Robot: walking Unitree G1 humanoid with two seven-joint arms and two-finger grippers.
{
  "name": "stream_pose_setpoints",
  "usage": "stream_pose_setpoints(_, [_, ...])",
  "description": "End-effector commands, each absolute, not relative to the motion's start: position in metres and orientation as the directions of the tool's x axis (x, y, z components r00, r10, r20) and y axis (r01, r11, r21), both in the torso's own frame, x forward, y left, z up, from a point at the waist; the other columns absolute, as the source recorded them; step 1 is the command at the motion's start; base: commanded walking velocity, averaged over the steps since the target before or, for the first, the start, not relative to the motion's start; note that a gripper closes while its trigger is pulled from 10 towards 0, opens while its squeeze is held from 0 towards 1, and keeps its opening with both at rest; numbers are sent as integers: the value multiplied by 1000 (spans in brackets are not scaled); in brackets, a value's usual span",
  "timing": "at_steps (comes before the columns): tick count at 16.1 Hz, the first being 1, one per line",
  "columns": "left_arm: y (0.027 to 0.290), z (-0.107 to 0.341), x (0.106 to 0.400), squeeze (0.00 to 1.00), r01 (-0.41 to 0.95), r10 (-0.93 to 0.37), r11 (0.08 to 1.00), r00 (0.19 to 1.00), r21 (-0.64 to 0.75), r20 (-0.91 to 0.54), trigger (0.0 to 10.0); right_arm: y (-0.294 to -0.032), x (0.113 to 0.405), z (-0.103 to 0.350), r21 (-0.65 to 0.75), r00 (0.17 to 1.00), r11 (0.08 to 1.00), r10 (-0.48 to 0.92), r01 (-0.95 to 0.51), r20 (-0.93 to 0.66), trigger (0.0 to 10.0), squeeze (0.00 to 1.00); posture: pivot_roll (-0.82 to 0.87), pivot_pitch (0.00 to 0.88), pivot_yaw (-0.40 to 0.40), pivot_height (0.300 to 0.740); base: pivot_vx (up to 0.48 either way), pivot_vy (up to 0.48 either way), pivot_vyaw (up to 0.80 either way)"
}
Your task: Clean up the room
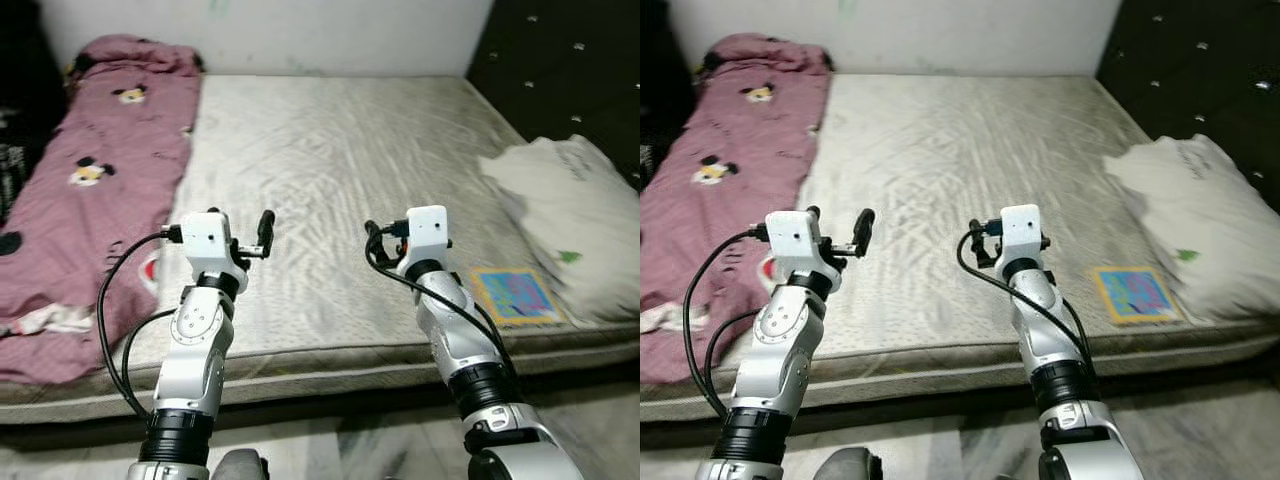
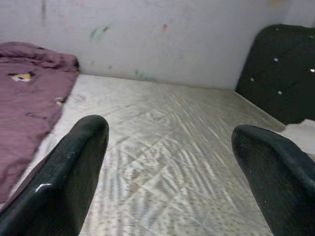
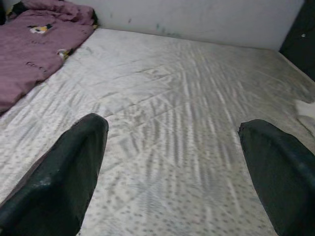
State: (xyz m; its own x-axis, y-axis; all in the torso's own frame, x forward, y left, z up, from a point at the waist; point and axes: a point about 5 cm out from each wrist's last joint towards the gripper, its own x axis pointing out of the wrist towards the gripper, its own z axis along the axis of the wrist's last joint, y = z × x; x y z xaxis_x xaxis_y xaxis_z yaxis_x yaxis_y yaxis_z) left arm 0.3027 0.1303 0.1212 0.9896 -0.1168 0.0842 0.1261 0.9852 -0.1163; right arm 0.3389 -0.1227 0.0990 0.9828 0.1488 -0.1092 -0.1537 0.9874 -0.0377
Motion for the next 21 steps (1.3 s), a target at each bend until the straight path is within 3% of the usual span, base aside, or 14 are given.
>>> stream_pose_setpoints(1, [133,121,303,0,116,-107,987,991,-115,78,10000,-120,339,100,-34,982,986,157,-161,-108,10000,0,89,0,-46,740,0,480,0])
stream_pose_setpoints(21, [135,124,307,0,102,-93,988,992,-117,82,10000,-117,342,100,-22,976,982,184,-188,-120,10000,0,86,0,-48,740,0,480,0])
